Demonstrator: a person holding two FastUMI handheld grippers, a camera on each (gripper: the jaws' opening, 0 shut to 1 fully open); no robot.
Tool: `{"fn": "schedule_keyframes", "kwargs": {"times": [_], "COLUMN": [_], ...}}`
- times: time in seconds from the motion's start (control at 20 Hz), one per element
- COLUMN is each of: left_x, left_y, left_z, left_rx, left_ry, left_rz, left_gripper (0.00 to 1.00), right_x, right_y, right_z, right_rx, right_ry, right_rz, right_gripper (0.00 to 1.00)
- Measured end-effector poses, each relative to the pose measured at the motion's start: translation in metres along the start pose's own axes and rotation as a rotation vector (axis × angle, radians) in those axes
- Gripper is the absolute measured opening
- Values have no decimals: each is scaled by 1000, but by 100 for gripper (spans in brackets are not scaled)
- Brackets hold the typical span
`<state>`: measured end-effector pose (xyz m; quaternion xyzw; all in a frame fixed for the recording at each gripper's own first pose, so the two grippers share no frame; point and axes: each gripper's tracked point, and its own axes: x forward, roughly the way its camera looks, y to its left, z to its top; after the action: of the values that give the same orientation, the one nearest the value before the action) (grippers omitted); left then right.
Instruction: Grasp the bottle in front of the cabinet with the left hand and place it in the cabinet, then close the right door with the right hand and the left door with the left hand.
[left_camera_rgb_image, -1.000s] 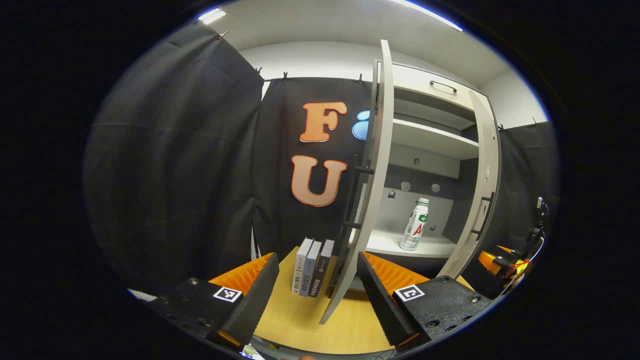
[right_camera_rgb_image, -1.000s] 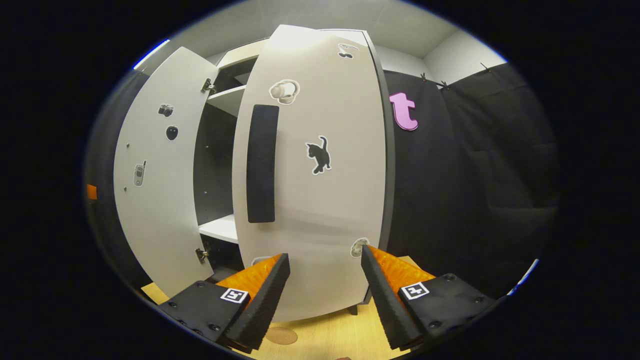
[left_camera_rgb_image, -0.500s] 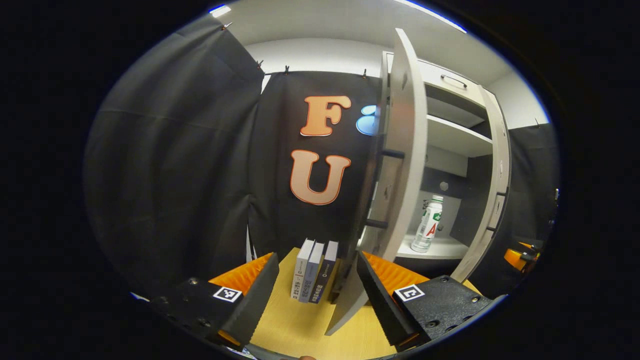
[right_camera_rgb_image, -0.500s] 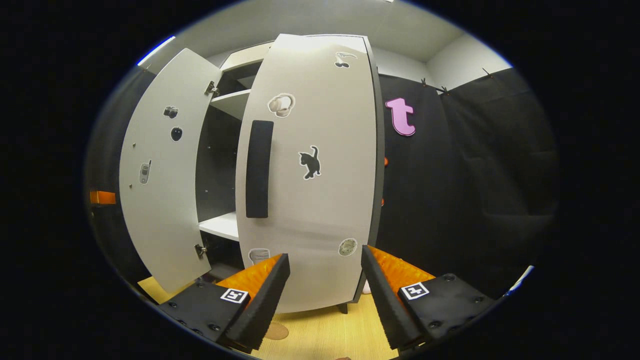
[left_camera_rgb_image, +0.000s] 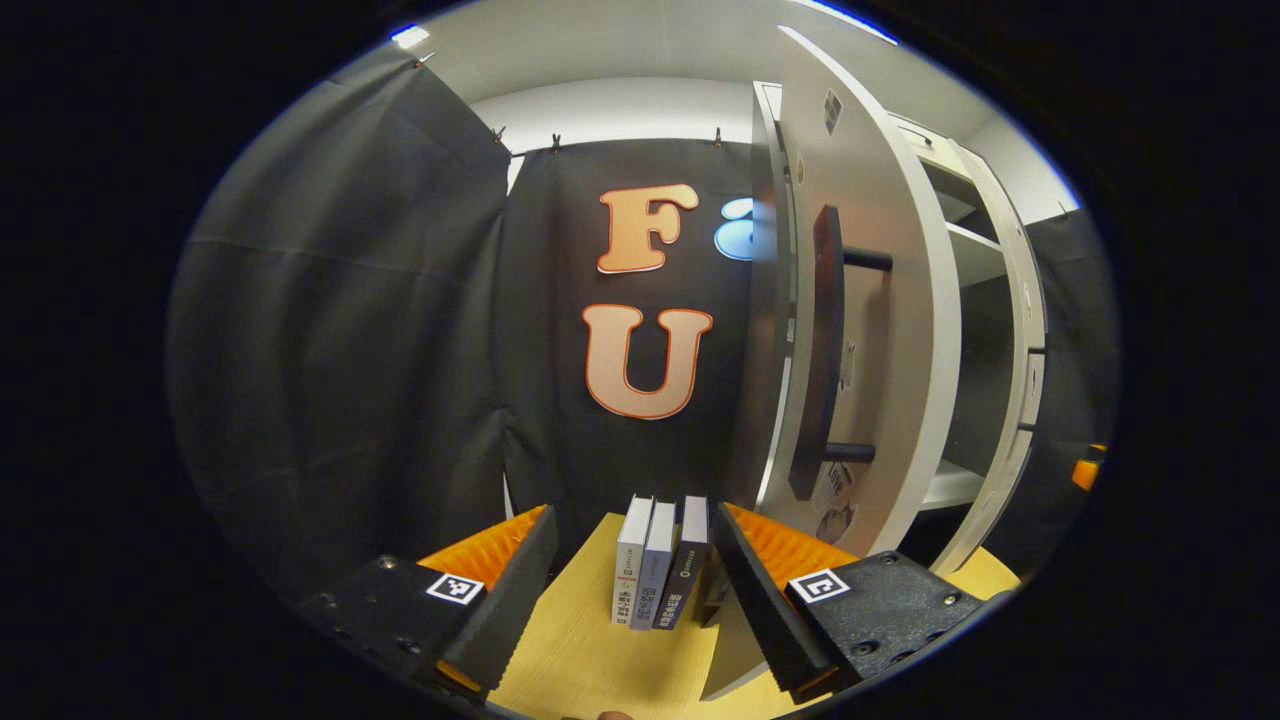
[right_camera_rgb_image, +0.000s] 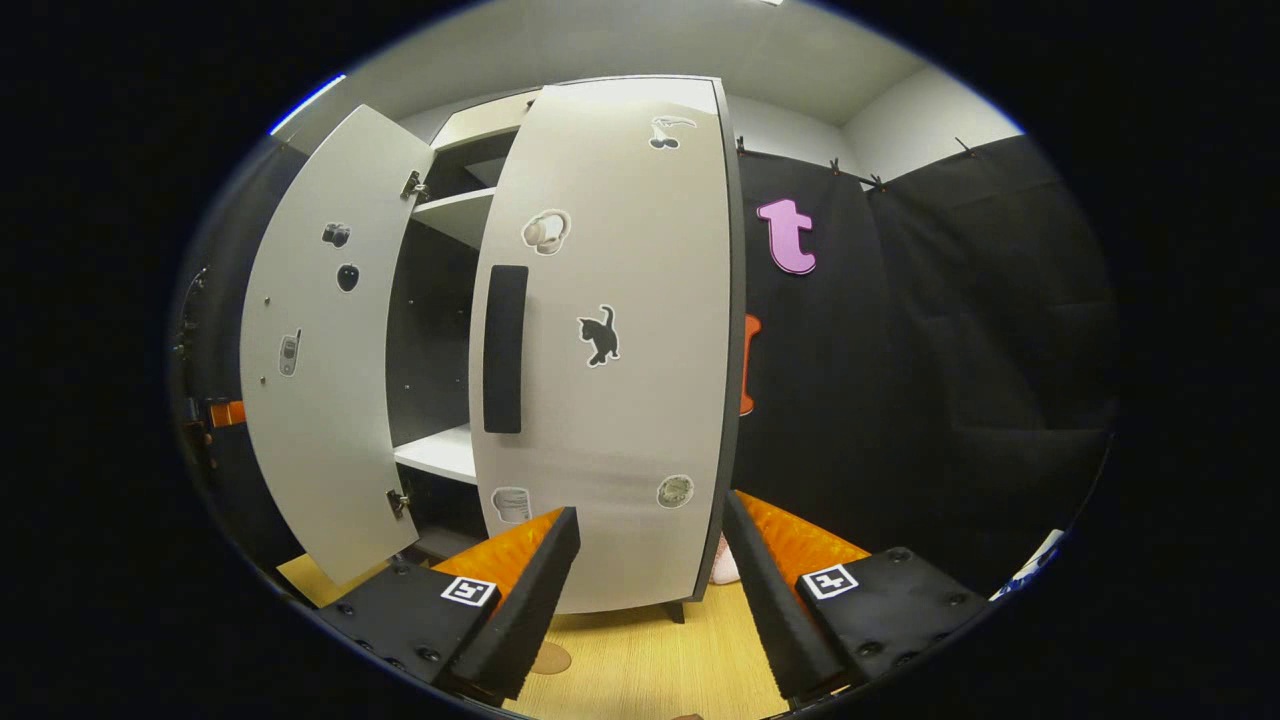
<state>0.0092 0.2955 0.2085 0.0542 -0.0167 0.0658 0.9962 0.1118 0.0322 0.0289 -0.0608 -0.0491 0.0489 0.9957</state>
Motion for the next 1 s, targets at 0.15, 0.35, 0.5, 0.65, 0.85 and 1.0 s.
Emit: {"fn": "schedule_keyframes", "kwargs": {"times": [0.15,0.35,0.5,0.65,0.85,1.0], "left_x": [8,14,16,14,10,6], "left_y": [-8,-15,-14,-19,-22,-42], "left_z": [-6,-10,-12,-17,-21,-23], "left_rx": [-4,12,22,-16,-18,-12], "left_ry": [10,17,12,23,33,44], "left_rz": [-22,-29,-14,-18,-18,-59], "left_gripper": [96,94,93,95,96,92], "right_x": [-5,-9,-9,-11,-9,-8], "right_y": [-8,-15,-17,-16,-11,-12], "right_z": [-2,-6,-8,-6,-4,-4], "right_rx": [-6,4,14,16,27,35], "right_ry": [0,6,13,9,1,-3], "right_rz": [-13,-29,-35,-35,-30,-37], "right_gripper": [89,95,95,95,95,95]}}
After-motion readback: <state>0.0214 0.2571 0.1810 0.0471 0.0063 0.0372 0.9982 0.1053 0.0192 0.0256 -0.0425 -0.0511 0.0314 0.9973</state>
